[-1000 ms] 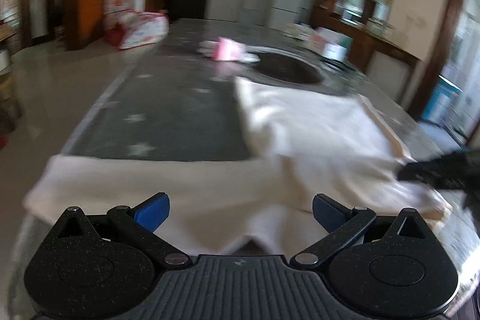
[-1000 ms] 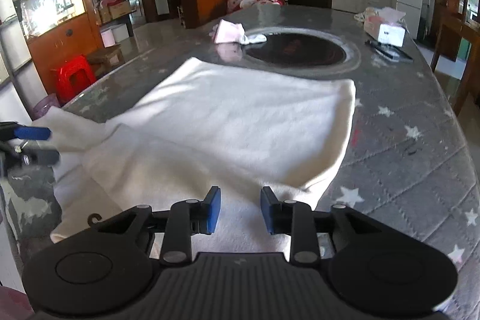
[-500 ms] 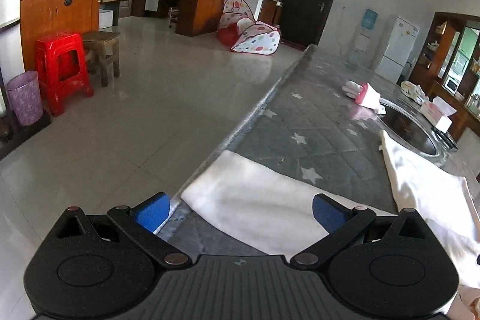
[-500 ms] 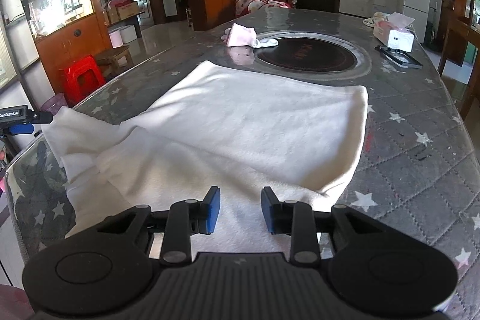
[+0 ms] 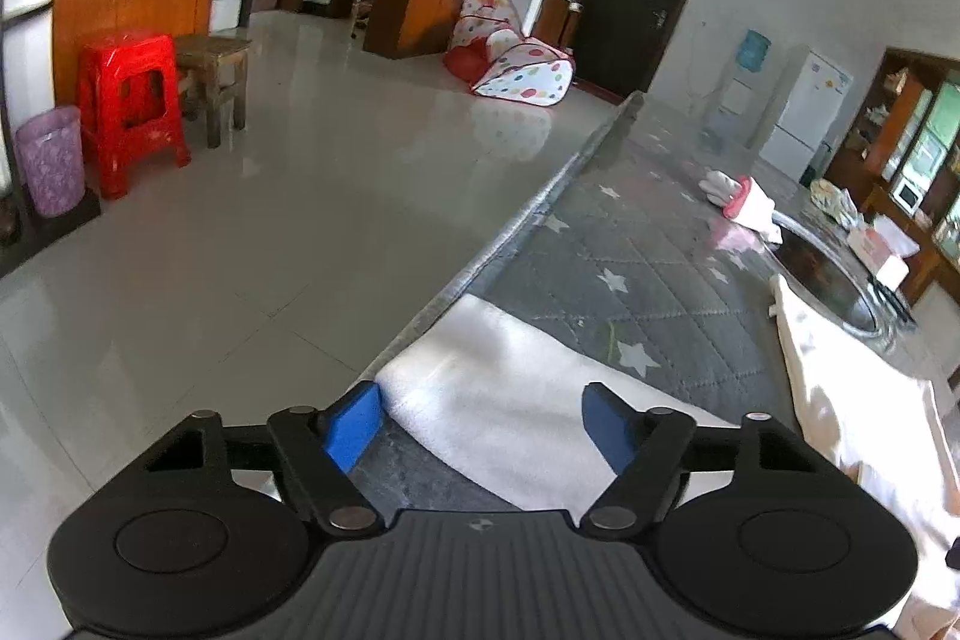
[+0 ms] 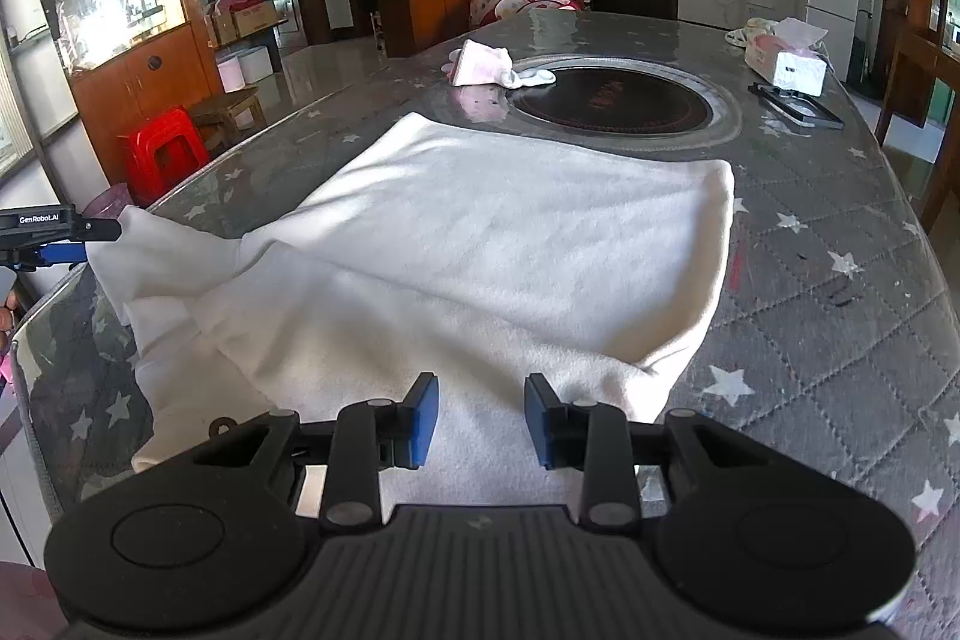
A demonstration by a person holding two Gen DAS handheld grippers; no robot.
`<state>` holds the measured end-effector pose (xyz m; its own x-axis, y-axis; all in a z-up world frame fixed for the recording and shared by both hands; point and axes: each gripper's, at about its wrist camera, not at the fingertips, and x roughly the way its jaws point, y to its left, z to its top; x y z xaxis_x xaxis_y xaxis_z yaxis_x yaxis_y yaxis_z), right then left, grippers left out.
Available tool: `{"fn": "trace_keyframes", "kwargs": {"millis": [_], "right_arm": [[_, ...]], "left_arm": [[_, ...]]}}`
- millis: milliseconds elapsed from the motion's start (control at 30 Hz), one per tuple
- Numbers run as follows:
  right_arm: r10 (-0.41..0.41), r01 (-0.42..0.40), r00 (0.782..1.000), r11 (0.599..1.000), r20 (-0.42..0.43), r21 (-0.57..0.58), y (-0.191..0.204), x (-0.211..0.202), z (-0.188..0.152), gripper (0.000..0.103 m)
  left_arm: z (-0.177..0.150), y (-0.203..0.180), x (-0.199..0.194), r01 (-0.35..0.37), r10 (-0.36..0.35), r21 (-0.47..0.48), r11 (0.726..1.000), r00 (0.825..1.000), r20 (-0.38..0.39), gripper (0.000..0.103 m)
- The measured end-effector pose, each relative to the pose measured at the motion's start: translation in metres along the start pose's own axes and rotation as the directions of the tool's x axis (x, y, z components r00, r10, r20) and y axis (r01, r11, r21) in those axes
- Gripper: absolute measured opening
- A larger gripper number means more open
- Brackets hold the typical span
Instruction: Fold clothes
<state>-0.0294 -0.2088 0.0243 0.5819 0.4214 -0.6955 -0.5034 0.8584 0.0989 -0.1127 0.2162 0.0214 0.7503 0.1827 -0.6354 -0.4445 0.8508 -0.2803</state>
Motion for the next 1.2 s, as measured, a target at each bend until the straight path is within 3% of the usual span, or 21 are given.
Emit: {"fn": "trace_keyframes", "kwargs": {"millis": [333, 533, 600, 833, 1200], "right_arm": [[0.005, -0.005, 1.0, 1.0, 0.0, 0.004, 0.001, -0.001, -0.002, 0.031], [0.004, -0.004, 1.0, 1.0, 0.0, 0.004, 0.002, -0.001, -0.002, 0.031], [0.004, -0.004, 1.0, 1.0, 0.001, 0.006, 0.002, -0.001, -0.003, 0.031], [0.001, -0.001, 1.0, 1.0, 0.0, 0.009, 0.002, 0.0, -0.004, 0.031], [0.002, -0.002, 1.0, 1.0, 0.004, 0.005, 0.004, -0.003, -0.005, 0.032]], "left_arm": [[0.0, 0.007, 0.001, -0.067, 0.067, -0.026, 0.997, 0.997, 0.025, 0.045], [-0.001, 0.003, 0.001, -0.073, 0.073, 0.0, 0.997, 0.997, 0.026, 0.045], [-0.001, 0.003, 0.002, -0.063, 0.063, 0.0, 0.998, 0.998, 0.022, 0.036], [0.0, 0.006, 0.004, -0.045, 0.045, 0.003, 0.999, 0.999, 0.007, 0.037], [-0.001, -0.006, 0.006, -0.08, 0.08, 0.065, 0.995, 0.997, 0.008, 0.043]]}}
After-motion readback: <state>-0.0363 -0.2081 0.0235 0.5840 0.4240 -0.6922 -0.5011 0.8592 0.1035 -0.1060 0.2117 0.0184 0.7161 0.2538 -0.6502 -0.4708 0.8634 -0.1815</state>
